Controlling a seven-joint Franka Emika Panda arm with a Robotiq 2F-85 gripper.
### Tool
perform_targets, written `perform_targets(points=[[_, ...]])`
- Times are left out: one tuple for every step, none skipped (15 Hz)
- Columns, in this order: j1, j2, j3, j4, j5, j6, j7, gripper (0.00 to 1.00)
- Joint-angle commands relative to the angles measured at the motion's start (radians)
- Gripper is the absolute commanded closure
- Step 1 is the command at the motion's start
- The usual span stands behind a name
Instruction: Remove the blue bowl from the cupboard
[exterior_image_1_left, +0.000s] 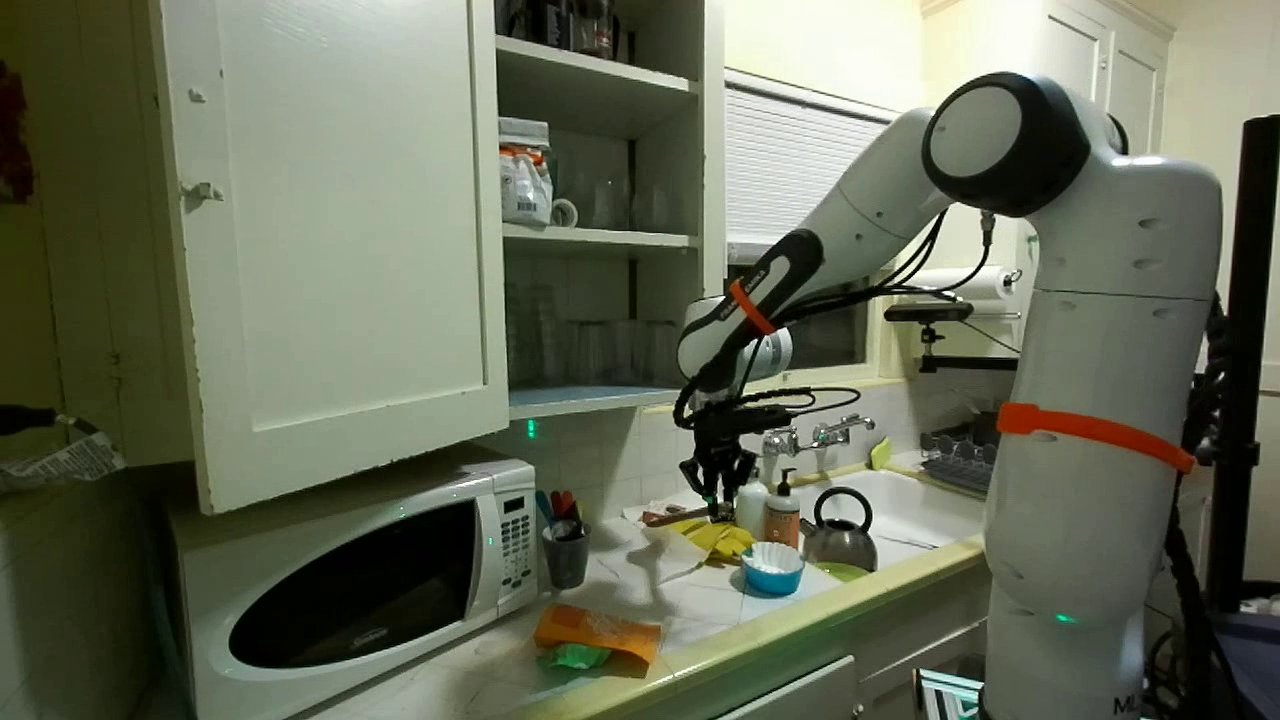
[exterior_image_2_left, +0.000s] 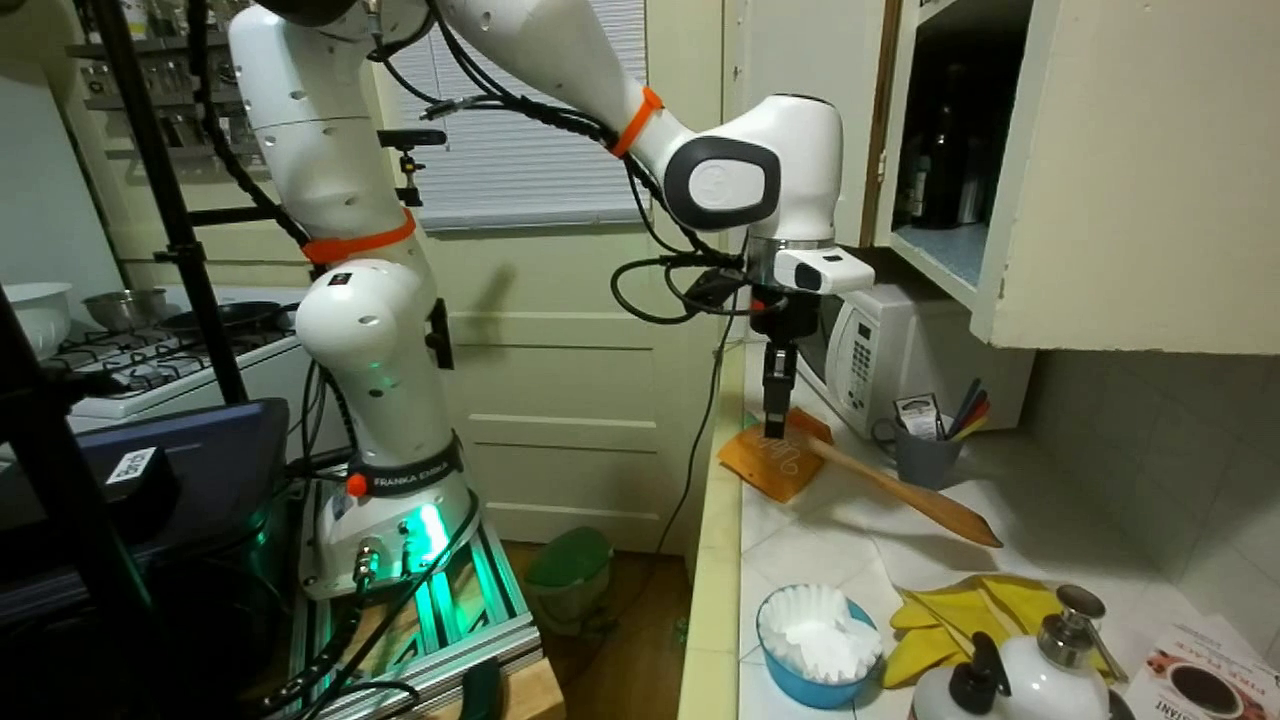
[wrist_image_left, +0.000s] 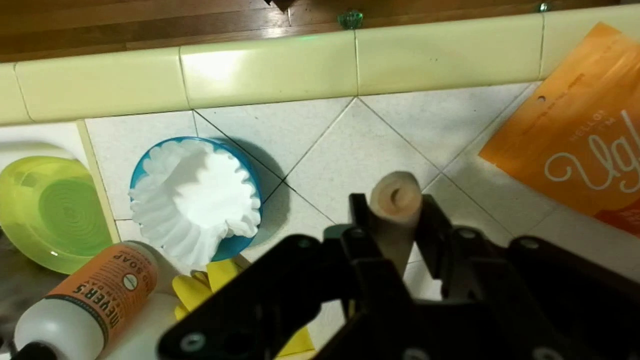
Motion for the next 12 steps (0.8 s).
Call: perform_targets(points=[[-0.007,0.086,0.017,0.03,-0.067,0.071,0.094,0.93],[-0.004,0.105,0.016,0.039,-0.075,0.074,0.101,0.93],[-0.001,0.123,0.015,0.046,-0.092,0.082,0.121,0.93],[0.002,0.141,0.013,0.054,-0.104,0.082,0.132,0.93],[0.005,0.163,0.01,0.065,-0.107,0.075,0.138,0.93],[0.009,0.187,0.008,0.079,-0.099,0.058,0.128,0.91],[0.012,0.206,0.006,0.088,-0.095,0.051,0.123,0.48],[0.015,0.226,0.003,0.099,-0.093,0.041,0.121,0.47],[0.017,0.242,0.002,0.108,-0.088,0.035,0.113,0.4],[0.019,0.256,0.0,0.117,-0.085,0.03,0.109,0.33],[0.021,0.267,-0.002,0.125,-0.086,0.022,0.105,0.26],[0.024,0.268,-0.005,0.127,-0.09,0.015,0.105,0.18]])
